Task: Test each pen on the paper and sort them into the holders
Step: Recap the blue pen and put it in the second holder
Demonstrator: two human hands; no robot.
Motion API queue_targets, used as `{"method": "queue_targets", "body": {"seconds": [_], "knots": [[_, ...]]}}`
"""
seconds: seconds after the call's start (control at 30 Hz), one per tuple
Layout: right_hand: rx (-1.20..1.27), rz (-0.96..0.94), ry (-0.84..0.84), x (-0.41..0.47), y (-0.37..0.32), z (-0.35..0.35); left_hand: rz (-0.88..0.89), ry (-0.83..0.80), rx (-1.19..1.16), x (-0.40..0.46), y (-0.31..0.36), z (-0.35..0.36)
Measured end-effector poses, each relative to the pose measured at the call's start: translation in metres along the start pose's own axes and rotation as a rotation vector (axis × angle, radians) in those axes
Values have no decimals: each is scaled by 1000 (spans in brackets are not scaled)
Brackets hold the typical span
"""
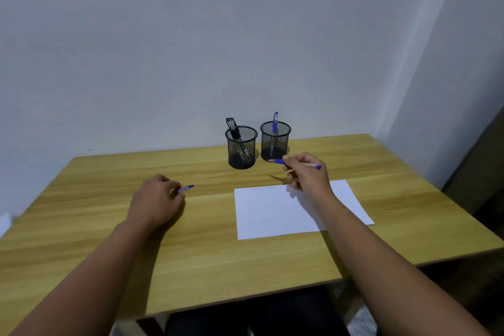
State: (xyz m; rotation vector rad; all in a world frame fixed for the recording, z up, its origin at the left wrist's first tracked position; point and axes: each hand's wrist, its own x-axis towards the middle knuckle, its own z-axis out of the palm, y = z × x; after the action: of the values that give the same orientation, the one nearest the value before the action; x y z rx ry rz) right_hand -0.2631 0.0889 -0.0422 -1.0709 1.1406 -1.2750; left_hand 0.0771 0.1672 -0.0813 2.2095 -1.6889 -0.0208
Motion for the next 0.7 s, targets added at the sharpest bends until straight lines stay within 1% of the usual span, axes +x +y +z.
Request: {"method": "queue_targets", "body": {"seconds": [0.13, 0.2, 0.3, 0.43, 0.53, 0.7], "knots": [[6, 24, -161, -17, 10, 22, 24, 31, -54, -1, -7, -3], [-12, 30, -211, -23, 18, 31, 34, 25, -108, -4, -2, -6], [-122, -2, -265, -29, 24, 41, 32, 6, -321, -7, 9, -8], [-222, -80, -356, -29, 21, 45, 83, -56, -555, -12, 32, -16], [-268, -120, -367, -25, 19, 45, 92, -71, -651, -13, 44, -23], [-289, -147, -358, -23, 14, 41, 161, -100, -656, -9, 53, -31]]}}
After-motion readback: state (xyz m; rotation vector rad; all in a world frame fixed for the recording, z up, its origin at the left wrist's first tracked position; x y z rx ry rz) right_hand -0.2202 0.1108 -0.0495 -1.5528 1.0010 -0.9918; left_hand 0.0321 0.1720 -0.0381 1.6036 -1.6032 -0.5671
